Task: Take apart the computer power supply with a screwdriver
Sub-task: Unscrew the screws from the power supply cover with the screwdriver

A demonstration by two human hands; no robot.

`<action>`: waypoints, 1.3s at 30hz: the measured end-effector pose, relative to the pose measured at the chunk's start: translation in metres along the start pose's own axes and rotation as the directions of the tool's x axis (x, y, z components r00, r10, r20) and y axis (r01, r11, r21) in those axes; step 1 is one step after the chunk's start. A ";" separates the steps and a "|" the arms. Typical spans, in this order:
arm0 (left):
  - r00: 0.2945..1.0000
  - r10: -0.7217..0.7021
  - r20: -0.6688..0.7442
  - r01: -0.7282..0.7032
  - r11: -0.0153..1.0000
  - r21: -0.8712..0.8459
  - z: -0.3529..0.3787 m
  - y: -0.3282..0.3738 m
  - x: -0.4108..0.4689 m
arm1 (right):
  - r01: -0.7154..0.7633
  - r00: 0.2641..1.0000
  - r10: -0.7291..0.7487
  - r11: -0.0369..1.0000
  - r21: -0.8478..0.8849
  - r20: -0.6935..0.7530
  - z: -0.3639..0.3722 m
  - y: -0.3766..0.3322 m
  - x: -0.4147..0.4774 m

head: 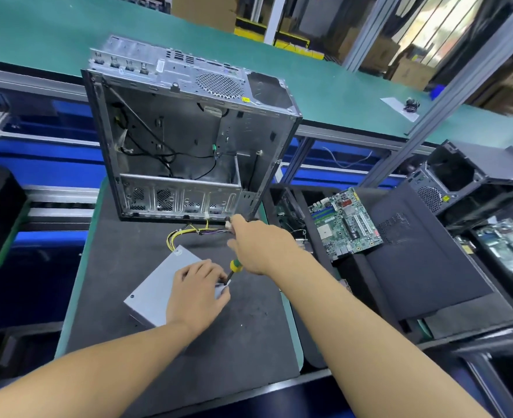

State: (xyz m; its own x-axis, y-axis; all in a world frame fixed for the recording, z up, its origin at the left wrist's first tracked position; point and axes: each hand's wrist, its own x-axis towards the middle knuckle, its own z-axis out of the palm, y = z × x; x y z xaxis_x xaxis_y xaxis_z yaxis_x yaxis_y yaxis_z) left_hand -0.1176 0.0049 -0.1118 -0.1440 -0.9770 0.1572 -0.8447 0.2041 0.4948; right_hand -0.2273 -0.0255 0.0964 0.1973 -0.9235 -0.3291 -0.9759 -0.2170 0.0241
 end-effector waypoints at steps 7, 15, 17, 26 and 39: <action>1.000 -0.006 -0.002 0.006 0.999 -0.035 0.003 -0.002 0.001 | 0.085 0.996 -0.086 0.995 0.052 0.016 0.001 -0.003 0.009; 1.000 -0.020 0.020 0.022 0.993 -0.113 -0.002 -0.003 0.003 | 0.063 0.998 -0.060 0.992 0.111 -0.023 -0.004 -0.005 0.016; 1.000 -0.002 0.015 0.004 0.993 -0.122 -0.004 -0.004 0.002 | 0.054 0.998 -0.050 0.990 0.134 -0.037 -0.008 -0.001 0.017; 0.989 -0.124 -0.079 0.096 0.954 -0.284 -0.015 0.010 -0.002 | 0.089 0.994 -0.077 0.981 0.171 -0.075 -0.026 0.054 0.003; 0.583 -0.253 0.772 0.812 0.221 -0.540 0.045 0.161 0.043 | -0.068 0.996 0.081 0.972 0.225 -0.047 -0.025 0.187 -0.039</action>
State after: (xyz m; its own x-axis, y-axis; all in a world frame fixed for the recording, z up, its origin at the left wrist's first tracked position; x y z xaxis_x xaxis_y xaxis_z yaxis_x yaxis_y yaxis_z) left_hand -0.2834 -0.0069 -0.0637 -0.2686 -0.6684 -0.6936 -0.0247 -0.7150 0.6987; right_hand -0.4146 -0.0384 0.1376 0.1218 -0.9519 -0.2812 -0.9831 -0.0767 -0.1661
